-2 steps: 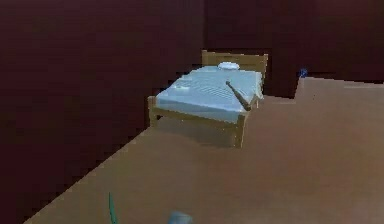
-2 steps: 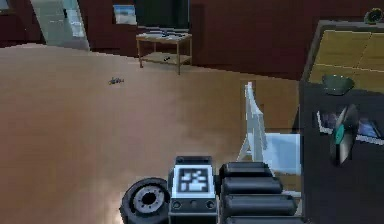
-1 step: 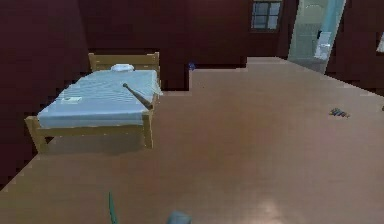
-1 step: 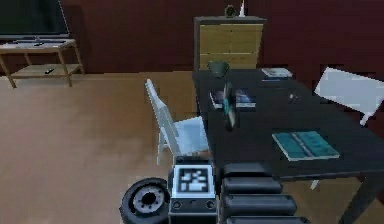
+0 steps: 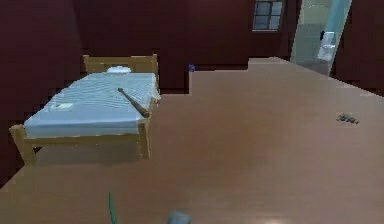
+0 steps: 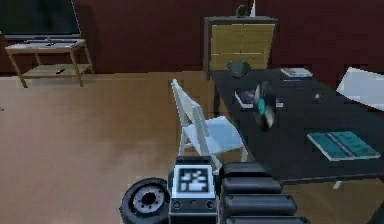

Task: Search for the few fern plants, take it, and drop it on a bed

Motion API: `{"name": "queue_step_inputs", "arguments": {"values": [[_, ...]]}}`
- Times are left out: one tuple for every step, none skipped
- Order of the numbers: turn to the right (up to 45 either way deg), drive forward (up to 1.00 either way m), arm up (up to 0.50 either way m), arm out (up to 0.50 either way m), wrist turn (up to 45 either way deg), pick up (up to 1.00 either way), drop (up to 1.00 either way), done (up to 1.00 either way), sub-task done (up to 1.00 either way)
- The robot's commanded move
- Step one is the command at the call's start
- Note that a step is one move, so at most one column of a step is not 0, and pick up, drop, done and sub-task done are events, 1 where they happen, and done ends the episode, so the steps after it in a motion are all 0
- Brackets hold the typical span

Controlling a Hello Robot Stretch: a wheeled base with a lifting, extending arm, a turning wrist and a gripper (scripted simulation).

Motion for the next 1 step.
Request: {"name": "queue_step_inputs", "arguments": {"values": [[3.0, 0.0, 0.0, 0.0, 0.0, 0.0, 0.0, 0.0, 0.0]]}}
